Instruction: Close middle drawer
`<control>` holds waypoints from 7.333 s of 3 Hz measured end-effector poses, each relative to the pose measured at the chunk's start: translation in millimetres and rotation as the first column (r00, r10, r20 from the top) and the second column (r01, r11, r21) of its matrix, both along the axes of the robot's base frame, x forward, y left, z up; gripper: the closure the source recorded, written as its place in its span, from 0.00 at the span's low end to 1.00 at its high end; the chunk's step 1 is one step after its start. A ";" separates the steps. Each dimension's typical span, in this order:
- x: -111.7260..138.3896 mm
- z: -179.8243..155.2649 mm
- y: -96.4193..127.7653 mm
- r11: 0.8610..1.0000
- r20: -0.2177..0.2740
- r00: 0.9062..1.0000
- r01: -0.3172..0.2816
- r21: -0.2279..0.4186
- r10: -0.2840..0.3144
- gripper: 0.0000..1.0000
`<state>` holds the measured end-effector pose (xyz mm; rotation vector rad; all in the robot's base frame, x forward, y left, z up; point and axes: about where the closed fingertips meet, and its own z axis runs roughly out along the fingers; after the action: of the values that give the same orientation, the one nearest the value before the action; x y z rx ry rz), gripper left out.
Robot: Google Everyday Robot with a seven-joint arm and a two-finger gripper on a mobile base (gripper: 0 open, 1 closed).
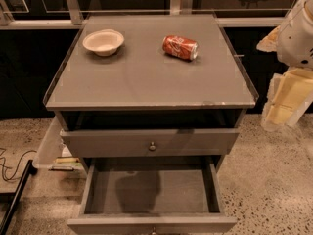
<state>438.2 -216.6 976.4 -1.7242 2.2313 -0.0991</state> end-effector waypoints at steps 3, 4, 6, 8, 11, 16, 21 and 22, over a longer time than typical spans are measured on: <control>-19.1 -50.0 6.1 0.996 -0.035 0.998 -0.050 0.072 0.053 0.00; -43.0 -102.4 8.8 0.988 -0.041 0.996 -0.076 0.135 0.082 0.19; -83.2 -213.6 12.0 0.957 -0.034 0.991 -0.116 0.267 0.130 0.66; -84.9 -216.3 12.3 0.957 -0.037 0.991 -0.118 0.265 0.132 1.00; -66.5 -414.0 35.0 0.925 -0.162 0.980 -0.051 0.376 0.120 1.00; -91.8 -535.7 46.2 0.865 -0.102 0.992 -0.014 0.502 0.075 1.00; -100.1 -573.1 56.5 0.856 -0.078 0.991 -0.051 0.515 0.106 0.34; -100.0 -573.1 56.5 0.856 -0.078 0.991 -0.051 0.515 0.106 0.11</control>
Offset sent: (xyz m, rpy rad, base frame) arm -0.0099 0.0042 -0.0358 0.0494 0.0585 0.0542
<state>338.2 -160.1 403.3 -1.5371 1.9997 0.5696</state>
